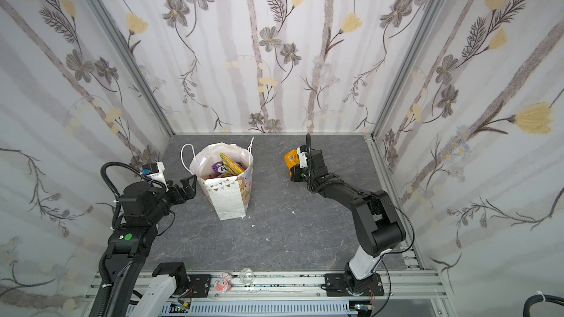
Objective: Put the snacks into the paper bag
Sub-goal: 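Close the right gripper on the yellow mango bag's end and lift it, then carry the yellow mango bag with the right gripper over the paper bag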
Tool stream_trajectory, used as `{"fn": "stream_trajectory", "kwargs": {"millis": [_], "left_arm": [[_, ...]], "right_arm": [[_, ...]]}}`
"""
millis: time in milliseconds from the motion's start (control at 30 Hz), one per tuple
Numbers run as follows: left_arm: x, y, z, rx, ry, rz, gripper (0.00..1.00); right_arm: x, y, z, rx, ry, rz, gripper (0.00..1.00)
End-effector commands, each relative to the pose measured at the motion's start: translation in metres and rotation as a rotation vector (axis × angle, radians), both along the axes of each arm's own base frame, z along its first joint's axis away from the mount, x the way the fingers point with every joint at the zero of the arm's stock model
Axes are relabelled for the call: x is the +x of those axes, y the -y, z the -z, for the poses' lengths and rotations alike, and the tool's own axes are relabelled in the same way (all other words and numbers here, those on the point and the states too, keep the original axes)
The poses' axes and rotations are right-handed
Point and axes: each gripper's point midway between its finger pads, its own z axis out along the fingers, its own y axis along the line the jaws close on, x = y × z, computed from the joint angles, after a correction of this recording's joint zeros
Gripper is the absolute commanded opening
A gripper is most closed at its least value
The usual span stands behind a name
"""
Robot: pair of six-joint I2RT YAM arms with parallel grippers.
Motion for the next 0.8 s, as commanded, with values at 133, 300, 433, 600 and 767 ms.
{"fn": "stream_trajectory", "kwargs": {"millis": [133, 300, 433, 600, 767], "left_arm": [[0.002, 0.002, -0.007, -0.001, 0.029, 0.011, 1.00], [0.002, 0.002, -0.008, -0.001, 0.032, 0.012, 1.00], [0.002, 0.002, -0.007, -0.002, 0.030, 0.013, 1.00], [0.002, 0.002, -0.008, -0.002, 0.032, 0.012, 1.00], [0.002, 0.002, -0.007, -0.002, 0.031, 0.012, 1.00]], "right_arm": [[-0.004, -0.010, -0.057, 0.087, 0.136, -0.049, 0.00], [-0.011, -0.009, -0.081, 0.091, 0.187, -0.049, 0.00], [-0.019, -0.010, -0.100, 0.101, 0.223, -0.055, 0.00], [-0.031, -0.018, -0.121, 0.075, 0.261, -0.075, 0.00], [-0.046, -0.026, -0.151, 0.051, 0.328, -0.090, 0.00]]}}
